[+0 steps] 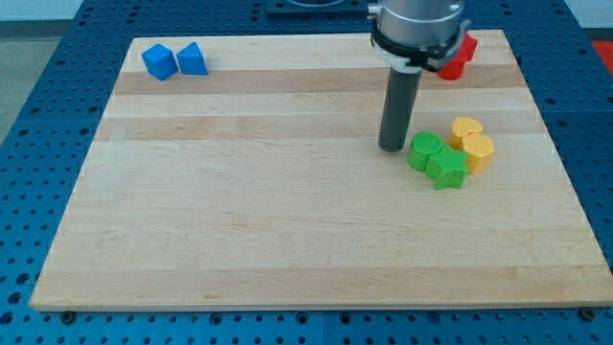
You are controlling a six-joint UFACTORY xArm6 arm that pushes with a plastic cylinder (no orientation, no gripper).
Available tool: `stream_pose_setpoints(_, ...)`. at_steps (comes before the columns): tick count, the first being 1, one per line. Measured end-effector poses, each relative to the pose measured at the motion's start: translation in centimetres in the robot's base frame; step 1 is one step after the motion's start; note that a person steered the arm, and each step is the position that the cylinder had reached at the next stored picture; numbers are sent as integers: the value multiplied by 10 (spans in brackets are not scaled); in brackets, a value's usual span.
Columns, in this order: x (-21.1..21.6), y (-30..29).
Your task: Move your arm to the top right
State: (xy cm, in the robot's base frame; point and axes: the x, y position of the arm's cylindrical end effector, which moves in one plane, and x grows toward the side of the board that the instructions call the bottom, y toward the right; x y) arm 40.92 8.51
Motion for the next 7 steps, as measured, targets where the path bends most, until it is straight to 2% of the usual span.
stream_pose_setpoints(3, -123, -8)
stream_pose_setpoints(5, -204, 32)
stream_pose_setpoints(7, -217, 72)
